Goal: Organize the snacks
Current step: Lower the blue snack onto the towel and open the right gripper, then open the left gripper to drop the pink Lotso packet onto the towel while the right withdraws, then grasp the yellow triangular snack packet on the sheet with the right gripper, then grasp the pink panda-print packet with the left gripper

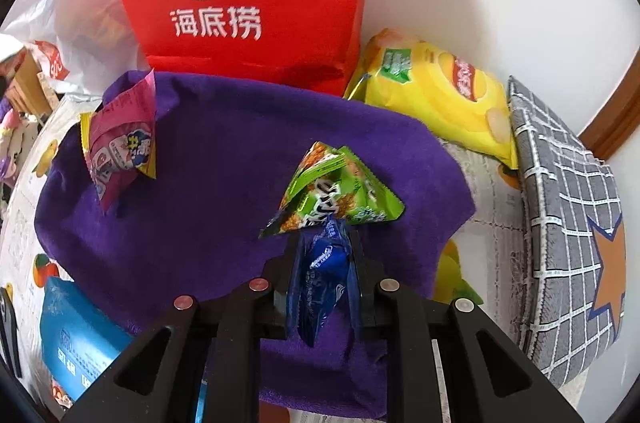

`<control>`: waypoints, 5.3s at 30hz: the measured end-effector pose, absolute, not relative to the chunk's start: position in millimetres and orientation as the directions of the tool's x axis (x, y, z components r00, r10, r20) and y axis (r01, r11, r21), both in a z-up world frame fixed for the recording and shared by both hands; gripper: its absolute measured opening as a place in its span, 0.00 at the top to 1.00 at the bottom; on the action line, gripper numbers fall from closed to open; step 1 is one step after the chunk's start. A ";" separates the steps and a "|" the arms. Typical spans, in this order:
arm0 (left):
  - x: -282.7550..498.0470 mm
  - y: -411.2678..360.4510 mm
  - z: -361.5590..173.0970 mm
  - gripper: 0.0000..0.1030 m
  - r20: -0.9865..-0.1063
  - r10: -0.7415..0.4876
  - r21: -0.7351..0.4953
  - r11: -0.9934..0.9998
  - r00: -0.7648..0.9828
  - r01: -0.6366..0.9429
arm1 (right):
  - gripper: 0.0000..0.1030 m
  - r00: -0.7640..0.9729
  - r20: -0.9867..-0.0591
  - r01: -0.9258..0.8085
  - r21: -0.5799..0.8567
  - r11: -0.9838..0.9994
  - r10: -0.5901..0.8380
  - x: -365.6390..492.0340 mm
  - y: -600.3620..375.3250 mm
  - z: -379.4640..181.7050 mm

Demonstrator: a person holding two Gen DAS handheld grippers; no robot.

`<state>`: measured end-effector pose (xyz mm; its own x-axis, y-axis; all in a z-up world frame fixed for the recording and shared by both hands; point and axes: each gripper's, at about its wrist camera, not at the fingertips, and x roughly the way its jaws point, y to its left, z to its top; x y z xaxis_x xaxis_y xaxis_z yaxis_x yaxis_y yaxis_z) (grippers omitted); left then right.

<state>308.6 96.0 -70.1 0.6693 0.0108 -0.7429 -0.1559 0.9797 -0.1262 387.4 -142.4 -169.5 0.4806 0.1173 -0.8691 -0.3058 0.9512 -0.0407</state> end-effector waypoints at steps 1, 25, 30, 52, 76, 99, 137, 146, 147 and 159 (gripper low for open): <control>309.8 96.2 -71.8 0.80 -0.749 0.012 -0.125 0.979 0.663 -0.160 | 0.81 0.486 -0.866 -0.302 -0.038 0.953 0.120 385.8 -143.2 -166.3; 345.5 93.2 -137.5 0.79 -0.880 -0.003 -0.121 0.968 0.475 -0.219 | 0.79 0.640 -0.744 -0.284 0.002 0.959 0.192 350.5 -165.8 -90.5; 345.2 94.6 -135.5 0.79 -0.848 -0.040 -0.194 0.951 0.529 -0.239 | 0.79 0.645 -0.738 -0.285 0.005 0.959 0.196 347.9 -164.7 -87.9; 330.4 88.1 -106.9 0.55 -0.790 -0.009 -0.198 0.950 0.613 -0.243 | 0.64 0.692 -0.686 -0.296 0.014 0.955 0.225 327.8 -163.2 -62.2; 287.8 69.8 -46.0 0.43 -0.695 -0.098 -0.227 0.970 0.712 -0.088 | 0.44 0.565 -0.821 -0.039 0.071 0.997 0.080 235.5 -248.4 -169.8; 276.1 68.9 -34.8 0.39 -0.678 -0.146 -0.244 0.969 0.721 -0.033 | 0.55 0.630 -0.770 -0.083 0.069 0.994 0.106 242.4 -222.2 -201.8; 156.0 46.5 -151.3 0.36 -0.858 -0.097 -0.135 0.990 0.504 -0.040 | 0.60 0.735 -0.639 -0.138 0.186 0.973 0.227 111.0 -240.0 -145.0; 144.2 36.5 -168.0 0.24 -0.848 -0.226 -0.259 0.966 0.480 -0.002 | 0.60 0.717 -0.654 -0.132 0.212 0.968 0.241 101.5 -241.6 -158.2; 145.8 32.4 -171.5 0.24 -0.854 -0.227 -0.255 0.967 0.469 0.004 | 0.60 0.718 -0.652 -0.135 0.213 0.968 0.244 100.1 -241.1 -159.3; 159.5 16.0 -200.8 0.15 -0.891 -0.144 -0.178 0.983 0.430 -0.040 | 0.59 0.697 -0.675 -0.139 0.205 0.969 0.243 97.1 -231.7 -168.9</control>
